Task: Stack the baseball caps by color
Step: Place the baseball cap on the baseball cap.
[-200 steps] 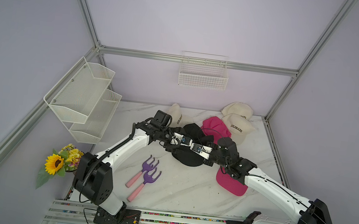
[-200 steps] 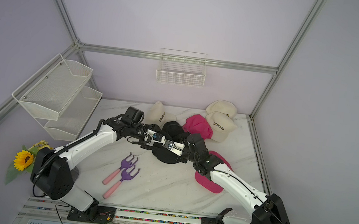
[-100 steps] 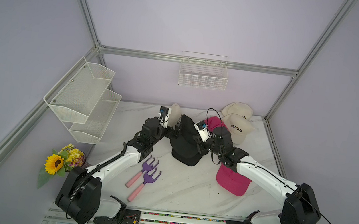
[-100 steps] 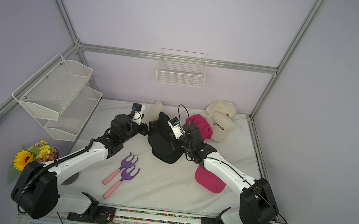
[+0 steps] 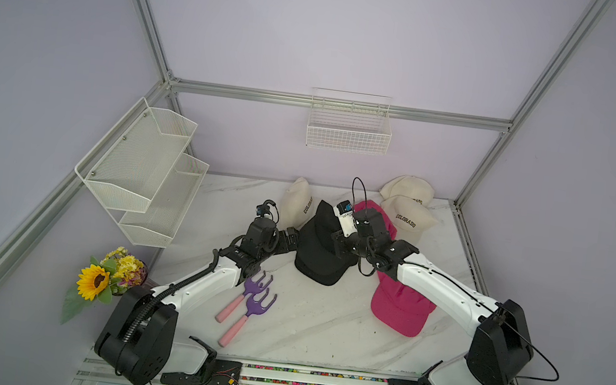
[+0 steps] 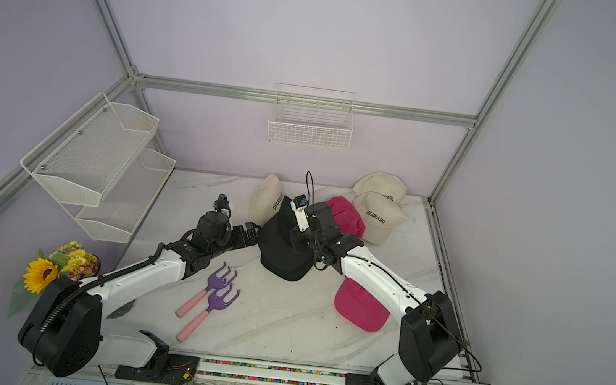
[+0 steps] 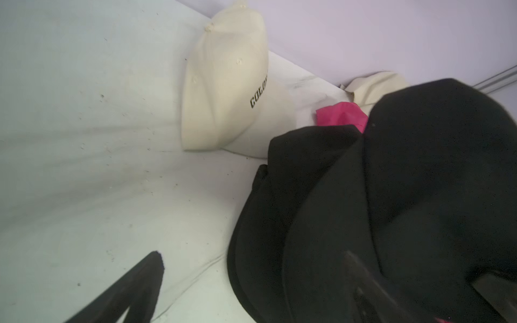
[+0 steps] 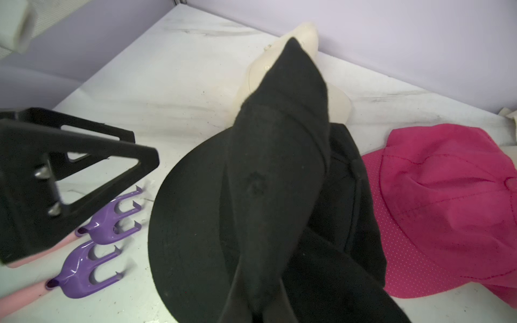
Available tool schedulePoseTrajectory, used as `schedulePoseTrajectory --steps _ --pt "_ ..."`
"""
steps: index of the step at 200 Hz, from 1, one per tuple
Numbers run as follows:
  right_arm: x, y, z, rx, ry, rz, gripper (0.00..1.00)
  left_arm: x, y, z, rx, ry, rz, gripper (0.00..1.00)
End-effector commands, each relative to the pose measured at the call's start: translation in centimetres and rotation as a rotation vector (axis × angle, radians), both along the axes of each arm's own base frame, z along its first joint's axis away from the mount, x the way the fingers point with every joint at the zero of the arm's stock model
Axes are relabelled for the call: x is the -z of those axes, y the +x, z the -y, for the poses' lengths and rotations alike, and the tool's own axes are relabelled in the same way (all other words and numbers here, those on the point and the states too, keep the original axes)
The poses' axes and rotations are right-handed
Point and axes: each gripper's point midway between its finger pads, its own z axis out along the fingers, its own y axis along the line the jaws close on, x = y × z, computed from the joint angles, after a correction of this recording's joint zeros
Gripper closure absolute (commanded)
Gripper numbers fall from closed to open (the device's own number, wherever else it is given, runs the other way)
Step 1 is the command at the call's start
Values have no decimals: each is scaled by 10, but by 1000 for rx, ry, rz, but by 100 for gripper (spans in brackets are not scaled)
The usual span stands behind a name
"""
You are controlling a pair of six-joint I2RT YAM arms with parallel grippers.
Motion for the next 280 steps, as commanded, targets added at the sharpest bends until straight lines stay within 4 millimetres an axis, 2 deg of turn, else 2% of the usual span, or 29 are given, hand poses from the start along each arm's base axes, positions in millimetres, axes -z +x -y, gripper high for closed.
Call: schedulePoseTrajectory --steps 1,30,50,54,74,94,105,118,133,160,175,187,216,234,260,280 --pt "9 6 0 0 -72 -2 100 -16 0 28 61 -217 -3 0" --pt "35 10 -6 -32 -98 -6 100 4 -5 34 48 -299 -68 0" --pt "69 8 -9 -64 -126 -41 100 16 -9 35 40 -331 -110 0" --pt "77 6 -10 -77 -131 -55 100 32 -10 36 36 -327 -150 0" --pt "111 -3 -11 -117 -159 -133 100 52 -18 41 37 -361 -226 0" --pt "128 -8 -7 -107 -188 -188 100 71 -28 42 27 -396 -293 0" --pt "127 -8 -5 -87 -191 -199 100 79 -31 43 21 -420 -310 0" --pt "116 -4 -5 -61 -176 -195 100 82 -30 46 29 -442 -315 0" --pt "92 2 -11 -54 -134 -162 100 80 -28 50 45 -451 -308 0" --pt "34 10 -22 -65 -57 -86 100 74 -26 48 39 -439 -283 0" --pt "24 12 -17 -45 -77 -75 100 72 -25 50 49 -449 -271 0" --pt "27 13 -11 -33 -124 -83 100 70 -24 53 62 -463 -265 0" --pt "51 19 -7 -29 -209 -117 100 69 -21 59 82 -495 -261 0" --pt "74 23 -9 -43 -228 -136 100 71 -19 61 86 -507 -262 0" --pt "108 37 2 0 -245 -169 100 79 -16 64 82 -510 -272 0" --pt "124 33 -6 -43 -224 -199 100 85 -12 70 88 -525 -281 0"
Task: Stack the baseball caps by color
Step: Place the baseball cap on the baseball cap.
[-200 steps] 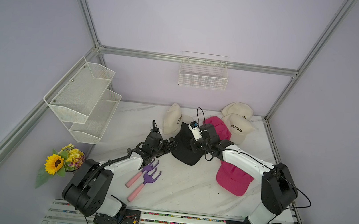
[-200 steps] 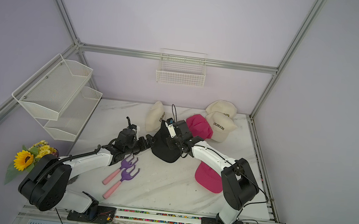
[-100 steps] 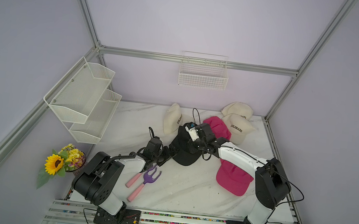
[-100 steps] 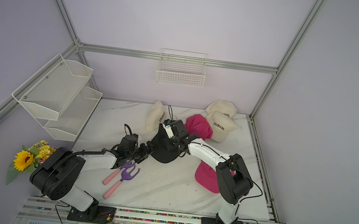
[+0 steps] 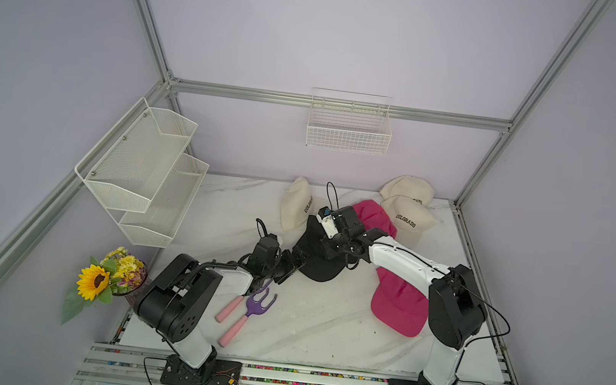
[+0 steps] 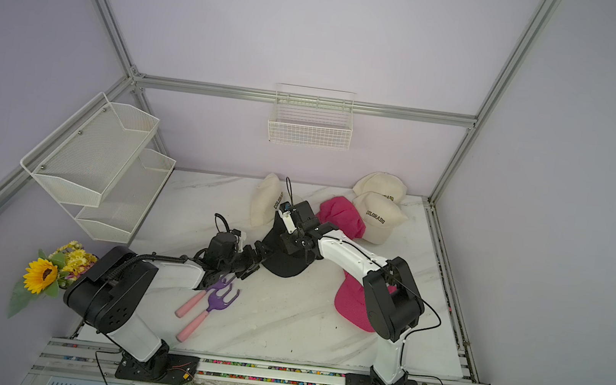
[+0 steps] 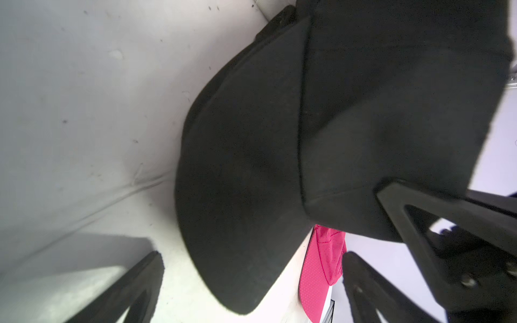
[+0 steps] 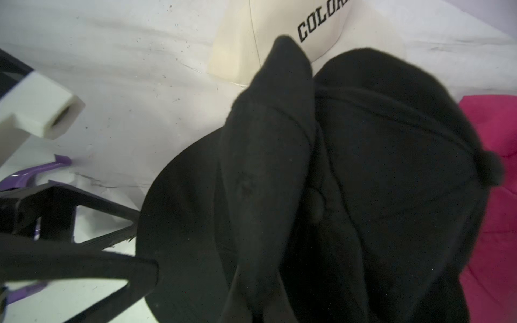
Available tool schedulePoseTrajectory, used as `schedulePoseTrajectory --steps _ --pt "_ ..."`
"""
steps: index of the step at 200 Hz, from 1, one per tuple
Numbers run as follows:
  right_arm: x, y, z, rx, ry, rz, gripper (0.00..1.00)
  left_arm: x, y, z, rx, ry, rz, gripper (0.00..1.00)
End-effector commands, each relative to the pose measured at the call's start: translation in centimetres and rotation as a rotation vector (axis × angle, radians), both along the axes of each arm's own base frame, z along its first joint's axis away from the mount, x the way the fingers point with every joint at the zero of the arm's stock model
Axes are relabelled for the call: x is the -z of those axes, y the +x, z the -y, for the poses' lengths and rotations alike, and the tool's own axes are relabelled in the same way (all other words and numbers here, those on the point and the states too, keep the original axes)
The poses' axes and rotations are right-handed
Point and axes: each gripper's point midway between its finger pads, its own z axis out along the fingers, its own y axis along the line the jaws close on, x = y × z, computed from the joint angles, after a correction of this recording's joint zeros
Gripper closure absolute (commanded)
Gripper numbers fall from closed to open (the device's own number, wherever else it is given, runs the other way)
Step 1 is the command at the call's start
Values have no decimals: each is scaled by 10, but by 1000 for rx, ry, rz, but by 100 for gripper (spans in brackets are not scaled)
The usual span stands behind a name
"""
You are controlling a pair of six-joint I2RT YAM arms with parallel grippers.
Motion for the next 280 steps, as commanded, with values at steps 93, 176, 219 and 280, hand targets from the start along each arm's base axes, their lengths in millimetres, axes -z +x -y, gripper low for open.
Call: schedulePoseTrajectory --steps 93,176,219,280 --pt "-97 38 54 202 297 223 18 -10 25 32 35 -98 54 1" --pt "-80 31 63 -37 539 108 18 -3 36 39 62 -59 59 23" --pt "-38 47 70 36 472 73 27 -2 37 39 62 -56 57 24" --pt "-82 61 78 76 476 202 100 -1 37 41 72 -59 58 35"
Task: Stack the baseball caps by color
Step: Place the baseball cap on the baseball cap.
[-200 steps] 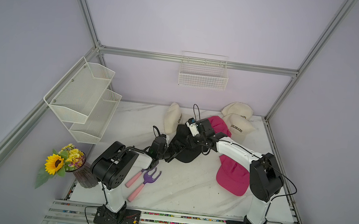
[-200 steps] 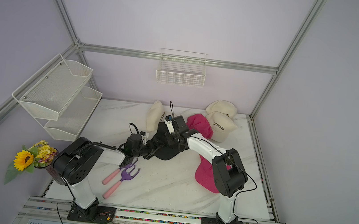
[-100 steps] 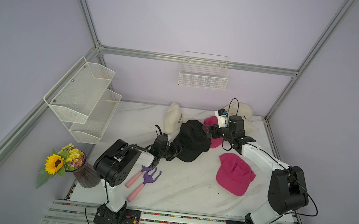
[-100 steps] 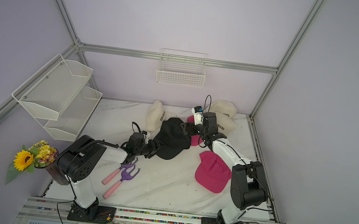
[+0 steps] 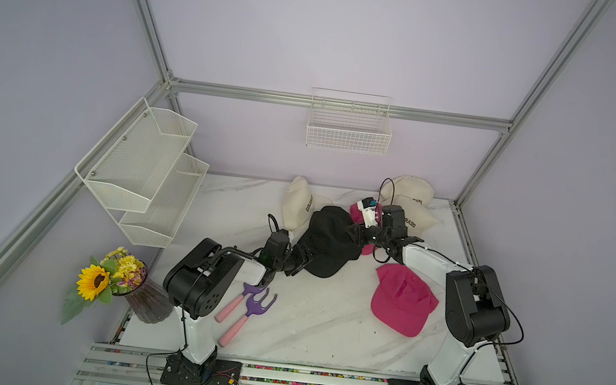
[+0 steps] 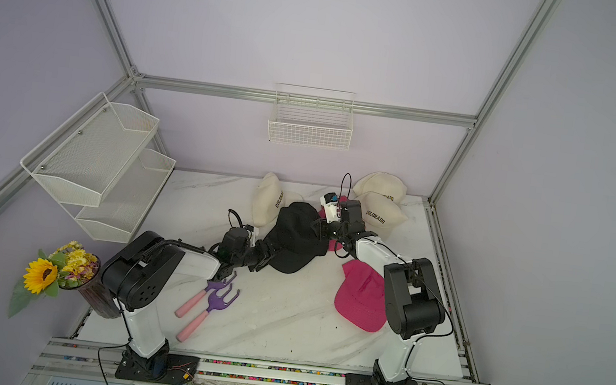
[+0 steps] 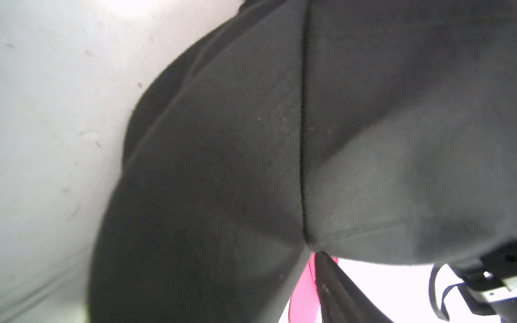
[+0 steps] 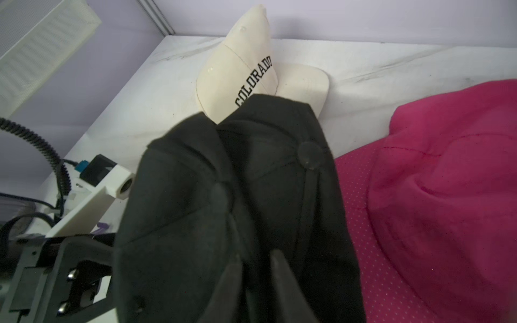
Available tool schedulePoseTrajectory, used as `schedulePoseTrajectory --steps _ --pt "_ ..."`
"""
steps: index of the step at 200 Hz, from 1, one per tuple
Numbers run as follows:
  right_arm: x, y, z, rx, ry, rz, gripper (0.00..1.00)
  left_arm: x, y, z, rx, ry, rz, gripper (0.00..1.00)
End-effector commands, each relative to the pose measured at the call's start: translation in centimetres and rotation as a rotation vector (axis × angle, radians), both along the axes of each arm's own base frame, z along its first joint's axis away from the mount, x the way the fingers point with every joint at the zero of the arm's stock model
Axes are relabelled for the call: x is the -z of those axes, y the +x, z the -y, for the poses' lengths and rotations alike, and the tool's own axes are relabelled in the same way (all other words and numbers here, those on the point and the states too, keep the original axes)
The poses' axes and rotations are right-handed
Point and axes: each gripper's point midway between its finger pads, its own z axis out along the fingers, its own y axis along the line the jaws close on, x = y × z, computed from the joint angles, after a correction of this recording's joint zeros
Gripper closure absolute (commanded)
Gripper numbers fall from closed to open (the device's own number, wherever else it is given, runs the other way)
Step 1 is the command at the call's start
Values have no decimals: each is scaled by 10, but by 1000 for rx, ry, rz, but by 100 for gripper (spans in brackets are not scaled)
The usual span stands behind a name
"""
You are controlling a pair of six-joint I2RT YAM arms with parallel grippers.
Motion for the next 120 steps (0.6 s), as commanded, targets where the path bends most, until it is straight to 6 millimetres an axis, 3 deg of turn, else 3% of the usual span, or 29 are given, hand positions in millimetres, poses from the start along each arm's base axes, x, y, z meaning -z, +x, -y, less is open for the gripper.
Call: schedulePoseTrajectory --steps 1,13,24,70,94,120 --pt "-54 9 1 22 26 142 100 -10 6 7 22 -11 43 35" --pt "-66 10 5 32 49 145 100 -10 7 7 20 -12 43 36" --pt "-62 10 9 30 69 120 100 -10 7 7 22 -13 44 36" --pt "37 20 28 115 0 -70 100 -10 7 10 30 -21 49 35" --pt "57 26 46 192 -18 -97 100 -10 9 11 34 -23 47 32" --pt "67 23 47 192 -23 -120 100 -8 13 15 43 -29 48 31"
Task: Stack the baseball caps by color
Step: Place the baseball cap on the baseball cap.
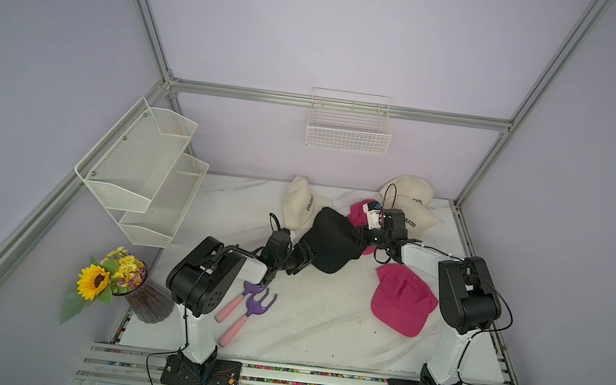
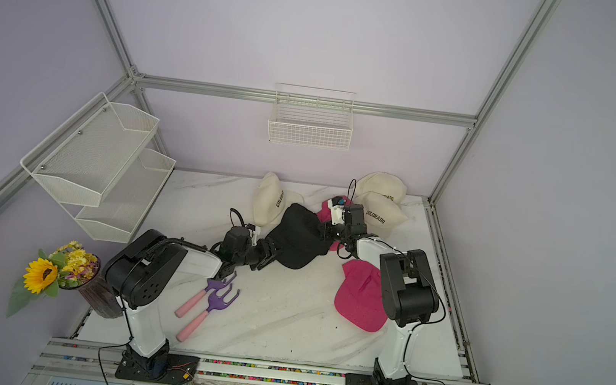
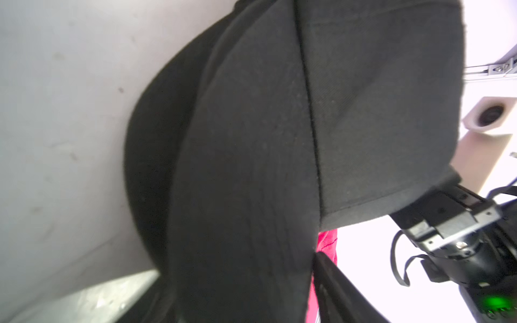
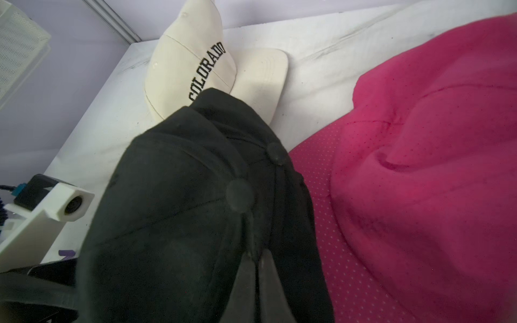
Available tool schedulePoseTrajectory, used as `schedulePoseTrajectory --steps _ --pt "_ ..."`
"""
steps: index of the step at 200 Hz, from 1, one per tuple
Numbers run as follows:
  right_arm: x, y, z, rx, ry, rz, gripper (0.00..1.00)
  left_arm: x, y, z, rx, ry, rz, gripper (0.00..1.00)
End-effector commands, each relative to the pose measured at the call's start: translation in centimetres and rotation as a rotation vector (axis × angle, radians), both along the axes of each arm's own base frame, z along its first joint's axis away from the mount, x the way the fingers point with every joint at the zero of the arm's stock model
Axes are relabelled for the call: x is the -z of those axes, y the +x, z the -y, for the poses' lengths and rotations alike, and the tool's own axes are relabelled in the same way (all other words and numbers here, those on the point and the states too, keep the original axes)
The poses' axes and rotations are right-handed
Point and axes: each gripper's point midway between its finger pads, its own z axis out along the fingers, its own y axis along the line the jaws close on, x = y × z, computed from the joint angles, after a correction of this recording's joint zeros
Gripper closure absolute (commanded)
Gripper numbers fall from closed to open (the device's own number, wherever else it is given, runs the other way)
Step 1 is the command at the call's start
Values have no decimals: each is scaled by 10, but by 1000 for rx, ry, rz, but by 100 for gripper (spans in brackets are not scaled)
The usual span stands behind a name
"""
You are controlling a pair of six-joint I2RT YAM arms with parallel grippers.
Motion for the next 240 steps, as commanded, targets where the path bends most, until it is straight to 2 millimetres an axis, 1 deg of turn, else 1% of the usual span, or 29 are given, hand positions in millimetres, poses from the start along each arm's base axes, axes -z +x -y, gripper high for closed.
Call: schedulePoseTrajectory --steps 1,8,14,32,43,65,78,84,95,98,103,116,124,133,141,153,173,193,205,208,211,214,219,220,227,234,235,237,240 --pt "24 0 18 74 -38 -54 100 -6 7 9 26 -17 34 31" --pt "25 -2 17 68 -34 -57 100 -6 10 11 28 -21 38 32" --pt "25 -3 16 63 -27 -59 100 -8 11 13 32 -26 42 36" --pt "18 -5 15 62 -11 -46 100 -14 13 17 40 -37 61 54" --pt "13 -6 14 61 -4 -36 100 -17 12 17 38 -37 68 66" --pt "-6 -3 14 67 20 3 100 -18 6 9 12 -28 60 89" --pt "-22 0 13 75 39 35 100 -17 0 2 -12 -23 48 98" --pt "-30 1 13 79 51 53 100 -15 -4 -2 -24 -18 38 100" --pt "-42 3 13 88 68 71 100 -12 -9 -10 -49 -10 21 100" --pt "-52 7 12 91 82 105 100 -12 -10 -12 -56 -10 19 100" --pt "-60 9 12 100 92 126 96 -10 -13 -16 -68 -6 13 100" --pt "-81 15 14 122 120 186 75 -5 -19 -28 -107 0 -9 100" --pt "-95 18 14 131 138 226 66 -1 -23 -38 -139 2 -23 100" --pt "-107 21 14 135 157 263 60 0 -28 -50 -178 -1 -32 100" --pt "-116 23 11 128 166 293 58 1 -32 -61 -213 -2 -35 100" --pt "-124 30 4 119 157 323 54 1 -39 -74 -246 9 -40 100" --pt "-129 45 -18 84 117 363 47 3 -49 -84 -255 55 -59 100" --pt "-132 63 -54 15 62 410 42 13 -56 -91 -260 79 -95 100" --pt "-126 75 -82 -23 29 428 41 19 -58 -93 -274 66 -107 100" --pt "-122 77 -89 -32 15 427 41 20 -58 -94 -278 61 -110 100" --pt "-125 81 -96 -37 10 440 41 21 -58 -94 -280 55 -112 100" --pt "-119 83 -103 -44 1 432 41 23 -59 -94 -282 51 -117 100" --pt "-119 89 -115 -56 -10 444 40 25 -59 -93 -282 40 -121 100" --pt "-122 91 -116 -55 -9 451 40 26 -60 -93 -282 38 -122 100" --pt "-110 96 -133 -78 -31 437 40 28 -60 -92 -279 24 -126 100" --pt "-104 104 -146 -79 -43 437 39 31 -59 -90 -275 12 -129 100" --pt "-106 105 -148 -78 -43 442 39 30 -59 -90 -275 9 -128 100" --pt "-99 107 -151 -79 -47 432 38 31 -59 -89 -273 6 -127 100" --pt "-98 110 -155 -77 -47 433 38 32 -59 -88 -268 -1 -128 100"
